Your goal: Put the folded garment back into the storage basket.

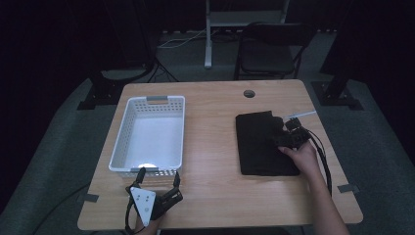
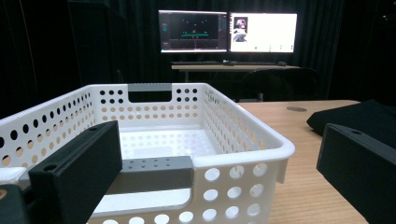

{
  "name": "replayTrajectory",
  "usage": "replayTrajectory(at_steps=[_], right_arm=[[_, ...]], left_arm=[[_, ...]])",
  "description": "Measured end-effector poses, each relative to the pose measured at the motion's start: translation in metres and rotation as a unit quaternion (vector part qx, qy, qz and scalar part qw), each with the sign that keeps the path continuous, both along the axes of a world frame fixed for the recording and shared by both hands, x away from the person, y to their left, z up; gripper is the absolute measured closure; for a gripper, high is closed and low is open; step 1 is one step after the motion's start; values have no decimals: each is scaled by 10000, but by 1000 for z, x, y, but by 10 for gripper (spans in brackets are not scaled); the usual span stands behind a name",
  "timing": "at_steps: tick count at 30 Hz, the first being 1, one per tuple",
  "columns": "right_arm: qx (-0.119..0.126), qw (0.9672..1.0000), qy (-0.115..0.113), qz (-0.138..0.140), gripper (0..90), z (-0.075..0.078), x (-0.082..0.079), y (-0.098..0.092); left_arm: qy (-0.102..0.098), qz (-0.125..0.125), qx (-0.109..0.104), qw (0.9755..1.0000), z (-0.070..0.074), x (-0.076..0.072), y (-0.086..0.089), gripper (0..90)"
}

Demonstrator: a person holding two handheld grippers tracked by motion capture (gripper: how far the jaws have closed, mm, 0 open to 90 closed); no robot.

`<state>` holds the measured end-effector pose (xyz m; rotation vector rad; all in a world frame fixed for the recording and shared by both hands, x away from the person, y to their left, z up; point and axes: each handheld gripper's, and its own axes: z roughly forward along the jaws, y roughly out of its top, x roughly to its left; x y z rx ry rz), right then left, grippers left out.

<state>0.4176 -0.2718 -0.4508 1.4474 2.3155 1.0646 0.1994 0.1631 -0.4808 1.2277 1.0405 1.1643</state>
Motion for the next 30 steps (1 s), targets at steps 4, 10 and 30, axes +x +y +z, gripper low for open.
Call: replayTrajectory(at_steps=[4,10,30], right_arm=[[148,9999,46,-16,405,0,-1,-1],[492,9986,165,24,537,-2,-1,-5],[1449,9892,226,-42,634,-8,-9,-16]], left_arm=[[4,2,-1,10000,0,0,0,13],[6,1,1,10000,0,0,0,13],[2,2,-1,10000,0,0,0,14]])
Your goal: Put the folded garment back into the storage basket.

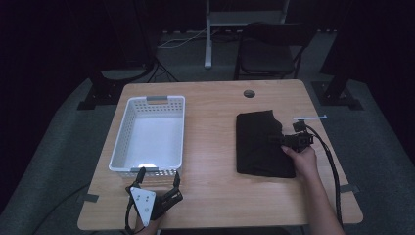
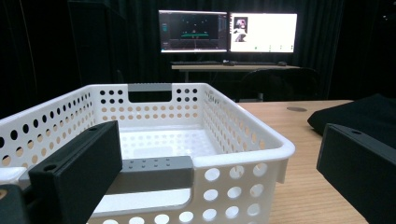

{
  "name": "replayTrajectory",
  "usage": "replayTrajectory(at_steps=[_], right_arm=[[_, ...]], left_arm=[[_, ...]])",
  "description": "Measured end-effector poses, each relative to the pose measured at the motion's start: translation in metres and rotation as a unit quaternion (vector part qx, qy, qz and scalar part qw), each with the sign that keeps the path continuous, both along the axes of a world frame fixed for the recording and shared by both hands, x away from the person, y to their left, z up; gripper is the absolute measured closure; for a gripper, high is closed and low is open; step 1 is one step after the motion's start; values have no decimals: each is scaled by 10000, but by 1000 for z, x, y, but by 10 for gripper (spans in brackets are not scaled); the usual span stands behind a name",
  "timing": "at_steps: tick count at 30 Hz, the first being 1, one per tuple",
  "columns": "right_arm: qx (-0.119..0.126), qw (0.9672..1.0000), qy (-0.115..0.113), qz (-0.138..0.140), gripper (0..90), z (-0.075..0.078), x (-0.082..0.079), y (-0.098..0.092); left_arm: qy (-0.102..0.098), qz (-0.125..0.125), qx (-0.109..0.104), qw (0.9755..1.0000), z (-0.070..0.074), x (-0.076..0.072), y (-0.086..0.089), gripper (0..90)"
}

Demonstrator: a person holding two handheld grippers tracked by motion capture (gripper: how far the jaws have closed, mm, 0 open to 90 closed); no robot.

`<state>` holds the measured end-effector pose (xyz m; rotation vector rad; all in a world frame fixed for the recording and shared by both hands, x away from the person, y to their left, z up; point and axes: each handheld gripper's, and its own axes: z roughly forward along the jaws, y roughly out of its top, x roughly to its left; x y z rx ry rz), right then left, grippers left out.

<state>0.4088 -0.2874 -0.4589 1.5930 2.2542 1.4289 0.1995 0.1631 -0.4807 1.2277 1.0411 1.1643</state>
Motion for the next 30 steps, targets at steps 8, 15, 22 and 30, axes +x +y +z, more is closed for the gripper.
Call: replayTrajectory(at_steps=[8,15,22,30], right_arm=[[127,9996,-228,63,647,18,-8,2],[195,9991,-355,122,662,36,-13,6],[610,9969,-503,-26,702,47,-20,-3],[550,9956,-753,-49,733,74,-29,-1]], left_arm=[[3,1,-1,10000,0,0,0,13],[5,1,-1,10000,0,0,0,13],[0,0,-2,10000,0,0,0,14],[4,-1,-3,10000,0,0,0,13]])
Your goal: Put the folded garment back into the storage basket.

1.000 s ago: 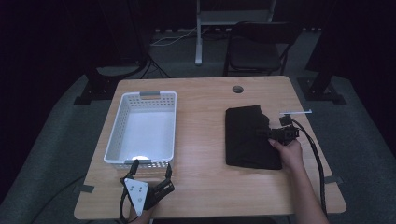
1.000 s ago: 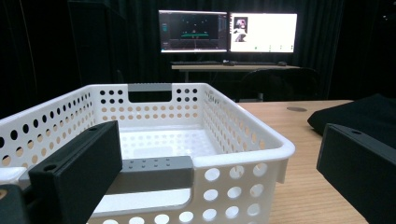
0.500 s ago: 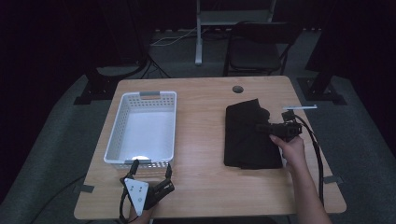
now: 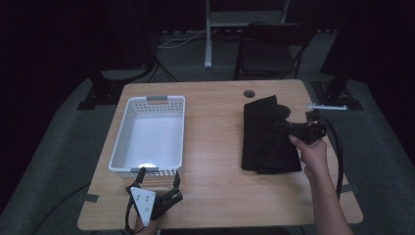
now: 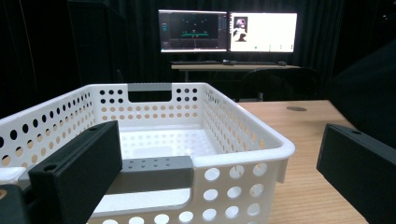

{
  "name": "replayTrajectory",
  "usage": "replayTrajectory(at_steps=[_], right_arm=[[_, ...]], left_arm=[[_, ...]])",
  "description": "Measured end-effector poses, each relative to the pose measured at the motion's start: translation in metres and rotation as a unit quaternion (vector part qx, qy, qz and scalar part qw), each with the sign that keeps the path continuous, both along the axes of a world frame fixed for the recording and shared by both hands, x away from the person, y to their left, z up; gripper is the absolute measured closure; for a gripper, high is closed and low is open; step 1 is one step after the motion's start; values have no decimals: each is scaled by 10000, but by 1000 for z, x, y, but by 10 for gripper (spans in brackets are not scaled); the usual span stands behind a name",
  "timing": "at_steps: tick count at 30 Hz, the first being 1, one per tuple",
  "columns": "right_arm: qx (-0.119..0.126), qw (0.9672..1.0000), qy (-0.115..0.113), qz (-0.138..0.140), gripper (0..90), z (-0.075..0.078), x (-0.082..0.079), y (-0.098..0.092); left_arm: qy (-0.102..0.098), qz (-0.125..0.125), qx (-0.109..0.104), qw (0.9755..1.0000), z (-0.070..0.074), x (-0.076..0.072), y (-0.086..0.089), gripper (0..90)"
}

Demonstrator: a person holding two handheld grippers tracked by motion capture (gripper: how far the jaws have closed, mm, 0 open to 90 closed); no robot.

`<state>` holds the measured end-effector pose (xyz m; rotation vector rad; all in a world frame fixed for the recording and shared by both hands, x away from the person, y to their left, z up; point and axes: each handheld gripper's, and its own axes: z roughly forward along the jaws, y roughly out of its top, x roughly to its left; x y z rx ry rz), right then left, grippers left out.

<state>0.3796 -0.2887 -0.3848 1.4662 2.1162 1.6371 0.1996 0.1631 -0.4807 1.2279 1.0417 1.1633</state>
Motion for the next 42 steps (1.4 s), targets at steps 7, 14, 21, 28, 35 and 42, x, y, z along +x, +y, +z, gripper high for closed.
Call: replayTrajectory(at_steps=[7,14,21,28,35,42], right_arm=[[-94,9998,-169,-51,738,19,-4,6],[231,9996,-134,38,742,17,0,10],[402,9989,-175,145,742,20,1,17],[486,9983,-208,246,742,24,3,29],[528,9976,-226,392,742,31,7,49],[582,9959,-233,652,742,40,12,72]], left_arm=[[-4,-3,2,10000,0,0,0,13],[-2,-3,2,10000,0,0,0,13],[-4,-3,0,10000,0,0,0,13],[-4,-2,3,10000,0,0,0,13],[-18,-17,-1,10000,0,0,0,13],[-29,-28,-12,10000,0,0,0,13]])
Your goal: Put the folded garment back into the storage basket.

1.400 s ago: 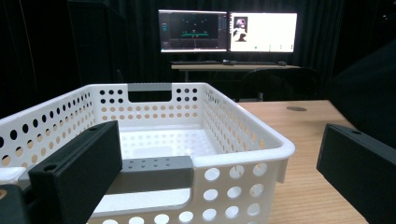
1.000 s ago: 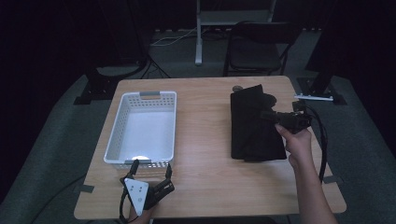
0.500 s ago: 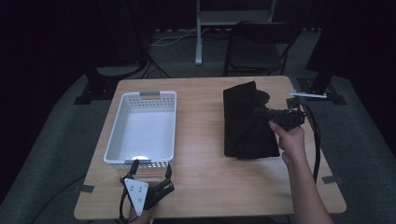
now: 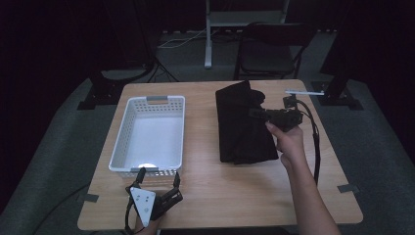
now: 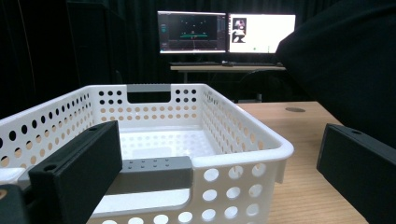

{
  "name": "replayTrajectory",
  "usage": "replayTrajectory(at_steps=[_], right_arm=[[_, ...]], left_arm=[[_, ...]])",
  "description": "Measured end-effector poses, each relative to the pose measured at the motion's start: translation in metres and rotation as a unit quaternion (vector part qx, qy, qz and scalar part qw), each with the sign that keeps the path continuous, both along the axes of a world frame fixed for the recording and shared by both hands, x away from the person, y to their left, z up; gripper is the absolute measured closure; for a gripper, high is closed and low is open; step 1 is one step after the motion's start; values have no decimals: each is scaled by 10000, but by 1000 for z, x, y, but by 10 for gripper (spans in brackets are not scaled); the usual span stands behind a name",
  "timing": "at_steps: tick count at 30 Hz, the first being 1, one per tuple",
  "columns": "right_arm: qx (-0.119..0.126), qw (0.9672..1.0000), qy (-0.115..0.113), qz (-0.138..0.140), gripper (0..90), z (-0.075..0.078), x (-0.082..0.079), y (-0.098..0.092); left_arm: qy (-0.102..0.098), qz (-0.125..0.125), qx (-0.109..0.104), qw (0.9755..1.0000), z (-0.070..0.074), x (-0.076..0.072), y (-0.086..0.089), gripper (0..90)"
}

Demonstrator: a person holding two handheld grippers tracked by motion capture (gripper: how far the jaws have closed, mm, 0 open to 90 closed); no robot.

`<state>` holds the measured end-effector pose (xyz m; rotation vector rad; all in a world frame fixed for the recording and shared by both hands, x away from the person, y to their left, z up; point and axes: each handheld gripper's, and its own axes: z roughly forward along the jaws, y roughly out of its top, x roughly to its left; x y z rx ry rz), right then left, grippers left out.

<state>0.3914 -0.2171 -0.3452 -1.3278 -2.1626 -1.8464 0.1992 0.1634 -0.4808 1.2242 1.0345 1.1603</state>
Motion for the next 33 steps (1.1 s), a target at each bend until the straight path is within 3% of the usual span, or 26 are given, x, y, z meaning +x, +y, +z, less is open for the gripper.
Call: replayTrajectory(at_steps=[10,19,33], right_arm=[[50,9995,18,300,742,6,6,27],[192,9990,-44,397,741,18,10,48],[309,9969,-66,721,741,25,18,93]], left_arm=[[-1,-3,-5,10000,0,0,0,14],[-21,-7,-7,10000,0,0,0,13],[-34,-14,-13,10000,0,-1,0,13]])
